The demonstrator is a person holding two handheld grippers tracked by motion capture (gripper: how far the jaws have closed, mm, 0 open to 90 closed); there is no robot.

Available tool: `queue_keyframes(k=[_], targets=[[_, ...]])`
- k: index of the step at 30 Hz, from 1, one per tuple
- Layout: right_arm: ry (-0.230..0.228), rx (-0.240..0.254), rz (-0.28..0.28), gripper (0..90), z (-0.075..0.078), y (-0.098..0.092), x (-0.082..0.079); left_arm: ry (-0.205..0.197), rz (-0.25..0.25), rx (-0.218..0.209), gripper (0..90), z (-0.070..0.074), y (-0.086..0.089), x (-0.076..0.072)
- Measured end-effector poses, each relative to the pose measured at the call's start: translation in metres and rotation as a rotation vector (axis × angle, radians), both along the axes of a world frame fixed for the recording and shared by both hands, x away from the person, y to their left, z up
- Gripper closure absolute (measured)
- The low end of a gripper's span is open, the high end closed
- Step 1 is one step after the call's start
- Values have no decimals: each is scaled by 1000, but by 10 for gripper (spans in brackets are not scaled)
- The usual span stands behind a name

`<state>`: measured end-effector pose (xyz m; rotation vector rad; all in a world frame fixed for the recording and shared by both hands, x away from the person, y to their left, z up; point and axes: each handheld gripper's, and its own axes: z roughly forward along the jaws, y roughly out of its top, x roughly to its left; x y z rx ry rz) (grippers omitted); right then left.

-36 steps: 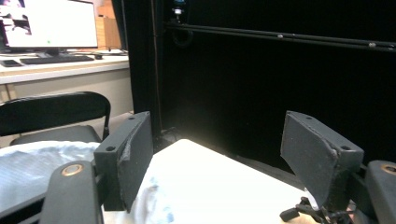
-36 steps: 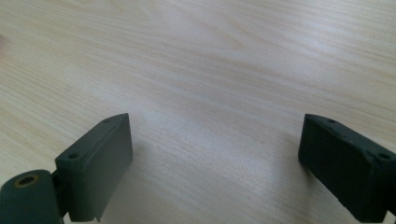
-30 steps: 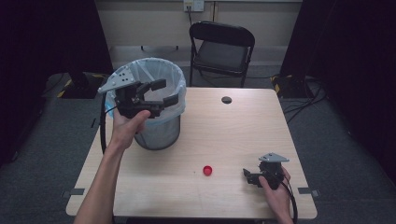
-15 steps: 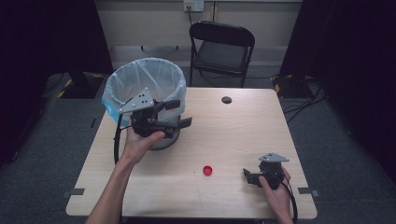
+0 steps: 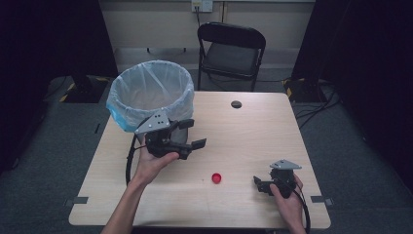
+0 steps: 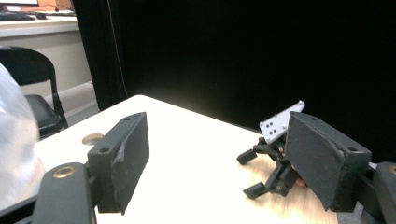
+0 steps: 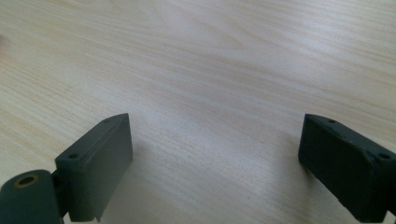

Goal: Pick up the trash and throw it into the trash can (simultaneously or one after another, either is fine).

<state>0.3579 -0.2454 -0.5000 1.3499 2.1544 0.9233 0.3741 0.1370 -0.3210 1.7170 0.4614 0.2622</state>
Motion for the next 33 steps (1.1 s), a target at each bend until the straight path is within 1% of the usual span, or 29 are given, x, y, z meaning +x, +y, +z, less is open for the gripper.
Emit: queue_keyframes(k=[1,2,3,4,5,6,7,10,11,12,15,17,18,19,20,21,23,24,25,26,27,29,30,31,32,33], targets=[[0,0,0,90,0,0,0,5,-3,1,219,-3,-1,0],[0,0,0,90,0,0,0,8,-1,10,213,-9,-2,-1],[0,0,0,90,0,0,0,8,-1,10,210,-9,-2,-1],[0,0,0,90,0,0,0,12,-3,20,210,-15,-4,-3],[0,0,0,90,0,0,0,12,-3,20,210,-15,-4,-3],[0,0,0,90,0,0,0,17,-3,17,210,-18,-5,-4],[0,0,0,90,0,0,0,20,-2,24,210,-21,-5,-4],[0,0,0,90,0,0,0,29,-3,27,210,-30,-8,-6],[1,1,-1,90,0,0,0,28,-1,38,210,-33,-8,-6],[0,0,0,90,0,0,0,32,-2,31,209,-36,-9,-6],[0,0,0,90,0,0,0,39,4,50,204,-44,-11,-6],[1,0,-1,90,0,0,0,47,-1,55,201,-49,-12,-7],[1,1,-1,91,0,0,0,52,-5,67,194,-55,-15,-8],[1,1,-1,91,0,0,0,52,-5,67,191,-55,-15,-8],[1,0,-1,90,0,0,0,69,-14,74,190,-61,-18,-8],[1,0,-1,90,0,0,0,69,-14,74,188,-61,-18,-8],[0,0,0,90,0,0,0,69,-19,99,182,-67,-22,-8],[0,0,0,90,0,0,0,79,-27,106,170,-74,-24,-8],[0,0,0,90,0,0,0,79,-27,106,164,-74,-24,-8],[0,0,0,90,0,0,0,96,-34,116,156,-82,-27,-6],[0,0,0,90,0,0,0,96,-34,116,158,-82,-27,-6],[0,0,0,91,0,0,0,114,-40,143,160,-89,-32,-5],[0,0,0,90,0,0,0,112,-42,161,168,-93,-33,-4],[0,0,0,90,0,0,0,128,-38,174,172,-100,-36,-3],[0,0,0,90,0,0,0,138,-43,177,173,-103,-37,-1],[0,0,0,90,0,0,0,138,-43,177,174,-103,-37,-1]])
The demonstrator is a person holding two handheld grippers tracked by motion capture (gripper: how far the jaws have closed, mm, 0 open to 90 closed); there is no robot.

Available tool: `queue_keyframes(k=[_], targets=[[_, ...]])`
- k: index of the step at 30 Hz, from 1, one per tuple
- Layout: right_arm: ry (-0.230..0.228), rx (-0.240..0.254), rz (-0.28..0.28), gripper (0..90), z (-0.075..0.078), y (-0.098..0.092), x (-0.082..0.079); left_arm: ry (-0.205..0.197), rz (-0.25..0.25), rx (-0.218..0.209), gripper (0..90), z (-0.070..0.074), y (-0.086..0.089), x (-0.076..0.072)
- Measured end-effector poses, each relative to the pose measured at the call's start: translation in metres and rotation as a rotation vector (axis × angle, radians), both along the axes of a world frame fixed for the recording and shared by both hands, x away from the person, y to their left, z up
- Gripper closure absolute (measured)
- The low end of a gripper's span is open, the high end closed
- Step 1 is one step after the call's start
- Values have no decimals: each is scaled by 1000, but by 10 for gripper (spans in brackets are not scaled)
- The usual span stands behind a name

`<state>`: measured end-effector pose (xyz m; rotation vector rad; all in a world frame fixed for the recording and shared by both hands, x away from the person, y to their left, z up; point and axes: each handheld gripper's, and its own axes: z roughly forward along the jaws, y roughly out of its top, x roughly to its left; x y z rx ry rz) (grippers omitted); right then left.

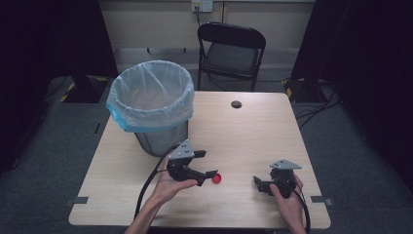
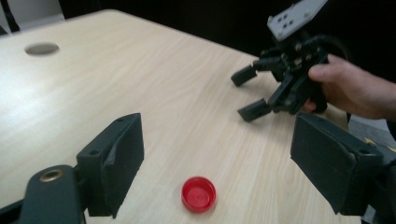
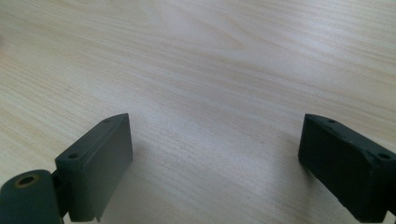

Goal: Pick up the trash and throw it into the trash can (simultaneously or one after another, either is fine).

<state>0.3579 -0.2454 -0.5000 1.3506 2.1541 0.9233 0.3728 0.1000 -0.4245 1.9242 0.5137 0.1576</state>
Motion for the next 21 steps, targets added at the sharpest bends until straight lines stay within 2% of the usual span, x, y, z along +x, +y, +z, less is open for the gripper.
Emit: queue_keyframes(k=[1,2,6,7,9,14,17,21], targets=[[0,0,0,90,0,0,0,8,-2,22,179,-7,-2,2],[0,0,0,90,0,0,0,8,-2,22,187,-7,-2,2],[0,0,0,90,0,0,0,48,2,37,203,-26,-7,7],[0,0,0,90,0,0,0,48,2,37,205,-26,-7,7],[0,0,0,90,0,0,0,71,-11,67,217,-37,-11,9],[0,0,0,90,0,0,0,83,-21,98,256,-46,-18,11],[1,1,0,91,0,0,0,116,-25,126,264,-57,-23,15],[0,0,0,90,0,0,0,136,-20,157,267,-68,-27,20]])
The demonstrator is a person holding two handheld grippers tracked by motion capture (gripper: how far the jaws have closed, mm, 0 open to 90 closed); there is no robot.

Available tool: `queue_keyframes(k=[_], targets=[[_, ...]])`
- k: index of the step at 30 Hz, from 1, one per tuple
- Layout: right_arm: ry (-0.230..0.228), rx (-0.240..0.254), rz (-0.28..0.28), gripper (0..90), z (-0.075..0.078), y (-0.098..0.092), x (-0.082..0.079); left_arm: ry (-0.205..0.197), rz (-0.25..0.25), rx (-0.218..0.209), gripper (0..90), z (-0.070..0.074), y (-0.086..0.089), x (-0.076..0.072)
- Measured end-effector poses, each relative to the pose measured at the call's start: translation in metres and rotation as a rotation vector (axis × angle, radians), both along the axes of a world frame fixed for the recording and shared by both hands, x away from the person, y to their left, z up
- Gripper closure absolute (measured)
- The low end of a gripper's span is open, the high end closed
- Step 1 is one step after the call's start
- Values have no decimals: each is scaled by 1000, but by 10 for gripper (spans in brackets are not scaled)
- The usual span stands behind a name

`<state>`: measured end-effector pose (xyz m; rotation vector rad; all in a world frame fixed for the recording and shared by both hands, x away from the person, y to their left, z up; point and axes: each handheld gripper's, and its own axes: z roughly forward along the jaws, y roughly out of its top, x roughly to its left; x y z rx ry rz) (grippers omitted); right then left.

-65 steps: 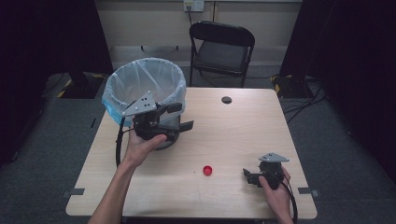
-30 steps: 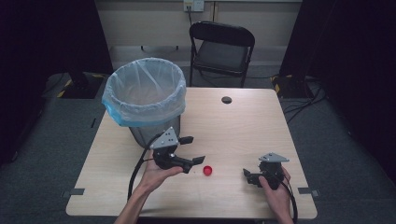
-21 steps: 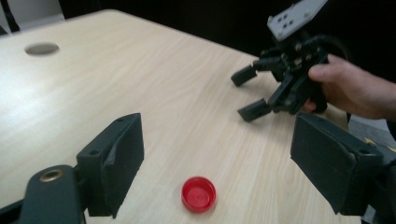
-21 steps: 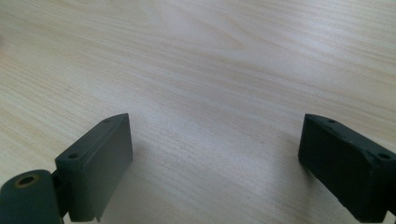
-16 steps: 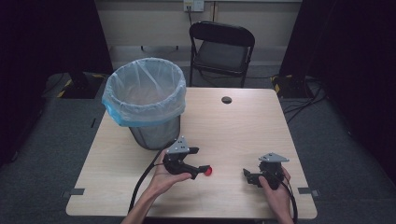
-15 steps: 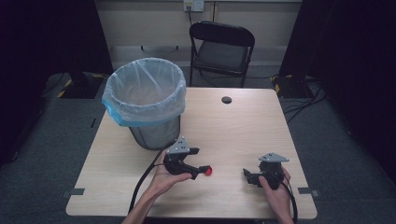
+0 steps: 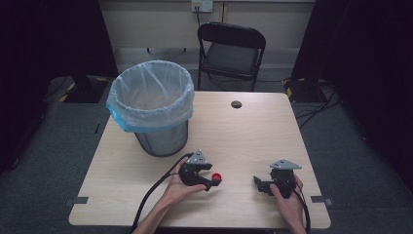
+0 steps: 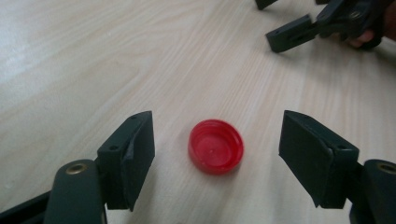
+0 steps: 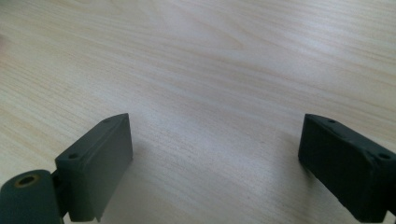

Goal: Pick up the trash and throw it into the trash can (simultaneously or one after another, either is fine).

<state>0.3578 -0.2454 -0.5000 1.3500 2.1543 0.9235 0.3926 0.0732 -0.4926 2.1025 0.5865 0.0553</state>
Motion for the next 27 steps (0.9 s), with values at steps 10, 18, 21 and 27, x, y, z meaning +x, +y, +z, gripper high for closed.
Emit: queue_keyframes(k=[10,18,21,27], targets=[[0,0,0,90,0,0,0,-21,0,55,365,-5,-7,2],[1,0,-1,91,0,0,0,-96,-10,119,444,-6,-16,-5],[0,0,0,90,0,0,0,-127,-15,138,518,-6,-17,-7],[0,0,0,90,0,0,0,-125,-3,139,587,-5,-15,-5]])
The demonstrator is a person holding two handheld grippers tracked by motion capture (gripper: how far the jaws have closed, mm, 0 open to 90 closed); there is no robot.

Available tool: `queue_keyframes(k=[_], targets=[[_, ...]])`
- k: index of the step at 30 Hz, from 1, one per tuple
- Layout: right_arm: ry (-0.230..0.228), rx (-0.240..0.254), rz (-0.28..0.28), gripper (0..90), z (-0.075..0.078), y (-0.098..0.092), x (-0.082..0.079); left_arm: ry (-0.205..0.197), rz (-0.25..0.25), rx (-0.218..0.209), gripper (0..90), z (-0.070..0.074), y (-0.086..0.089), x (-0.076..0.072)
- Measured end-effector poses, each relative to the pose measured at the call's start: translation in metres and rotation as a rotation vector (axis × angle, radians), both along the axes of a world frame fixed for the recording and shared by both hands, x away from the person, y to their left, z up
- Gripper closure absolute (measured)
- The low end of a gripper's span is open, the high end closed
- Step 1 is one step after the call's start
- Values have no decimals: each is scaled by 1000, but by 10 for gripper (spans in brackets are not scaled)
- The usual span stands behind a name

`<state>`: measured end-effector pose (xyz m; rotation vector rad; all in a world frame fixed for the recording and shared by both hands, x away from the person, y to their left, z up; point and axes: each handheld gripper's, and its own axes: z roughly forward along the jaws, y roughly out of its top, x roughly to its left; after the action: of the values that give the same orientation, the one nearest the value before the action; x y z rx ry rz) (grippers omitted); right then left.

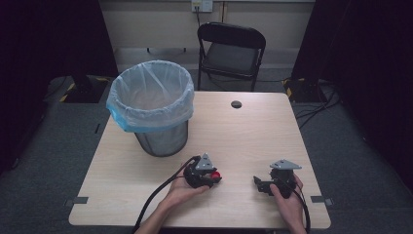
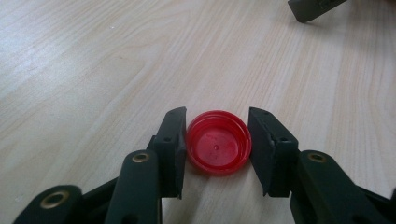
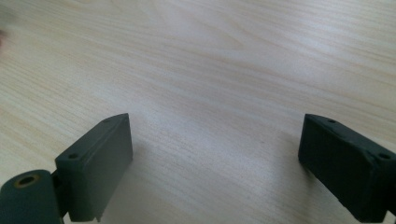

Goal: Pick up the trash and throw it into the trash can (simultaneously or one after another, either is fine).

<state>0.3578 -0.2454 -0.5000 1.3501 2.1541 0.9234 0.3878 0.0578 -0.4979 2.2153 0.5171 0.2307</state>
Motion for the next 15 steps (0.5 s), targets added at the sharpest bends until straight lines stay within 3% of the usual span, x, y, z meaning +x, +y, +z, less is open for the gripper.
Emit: queue_keyframes(k=[15], targets=[[0,0,0,90,0,0,0,56,5,-35,596,1,3,3]])
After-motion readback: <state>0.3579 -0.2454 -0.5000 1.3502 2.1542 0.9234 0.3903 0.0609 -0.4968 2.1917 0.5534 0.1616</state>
